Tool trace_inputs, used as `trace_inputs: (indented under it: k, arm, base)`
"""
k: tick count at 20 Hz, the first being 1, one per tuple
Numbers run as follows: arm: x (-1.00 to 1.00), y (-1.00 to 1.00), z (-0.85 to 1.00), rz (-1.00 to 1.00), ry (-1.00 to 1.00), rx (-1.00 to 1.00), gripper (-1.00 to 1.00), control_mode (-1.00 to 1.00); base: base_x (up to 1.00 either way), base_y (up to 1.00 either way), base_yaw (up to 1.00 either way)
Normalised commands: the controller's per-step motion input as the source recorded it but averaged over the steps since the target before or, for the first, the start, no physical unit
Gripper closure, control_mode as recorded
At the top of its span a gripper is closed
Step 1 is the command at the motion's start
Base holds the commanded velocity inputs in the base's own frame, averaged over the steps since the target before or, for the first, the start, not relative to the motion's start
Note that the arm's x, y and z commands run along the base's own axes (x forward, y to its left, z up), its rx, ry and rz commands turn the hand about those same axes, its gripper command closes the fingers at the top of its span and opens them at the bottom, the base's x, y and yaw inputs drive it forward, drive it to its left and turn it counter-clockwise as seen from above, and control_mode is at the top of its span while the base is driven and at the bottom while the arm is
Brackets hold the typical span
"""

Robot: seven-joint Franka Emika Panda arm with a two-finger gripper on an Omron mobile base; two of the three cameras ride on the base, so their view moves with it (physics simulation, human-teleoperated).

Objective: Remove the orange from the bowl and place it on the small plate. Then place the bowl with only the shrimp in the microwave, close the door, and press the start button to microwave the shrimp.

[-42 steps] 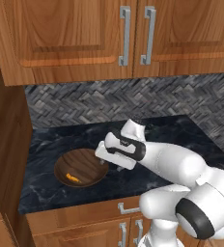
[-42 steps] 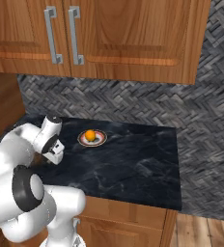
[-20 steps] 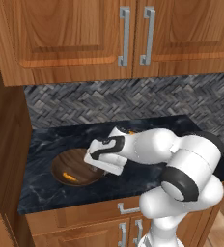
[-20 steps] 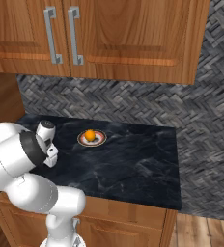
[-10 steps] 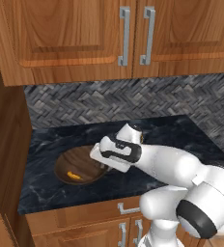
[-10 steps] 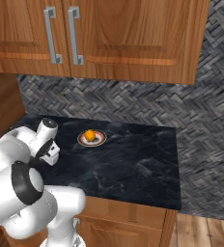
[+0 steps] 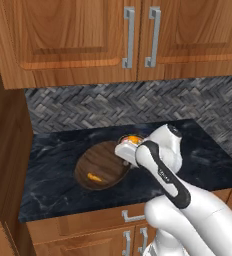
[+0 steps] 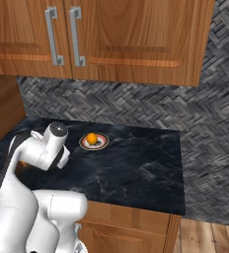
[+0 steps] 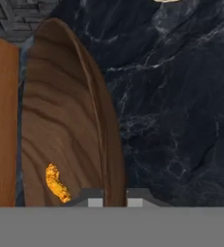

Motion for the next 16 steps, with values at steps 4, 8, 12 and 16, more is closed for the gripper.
trace_inputs:
  k: [4, 8, 12, 16]
  arm:
    - [-0.38, -0.72, 0.75, -0.15, -0.01, 0.01, 1.00, -1.00]
    - [-0.44, -0.71, 0.64, -0.19, 0.00, 0.00, 1.00, -1.00]
    - [-0.46, -0.74, 0.37, -0.20, 0.00, 0.00, 1.00, -1.00]
    - [-0.55, -0.54, 0.10, -0.19, 0.00, 0.03, 1.00, -1.00]
  base:
    - [0.00, 0.00, 0.00]
    - [0.00, 0.00, 0.00]
    - [0.00, 0.00, 0.00]
    - [0.00, 0.00, 0.00]
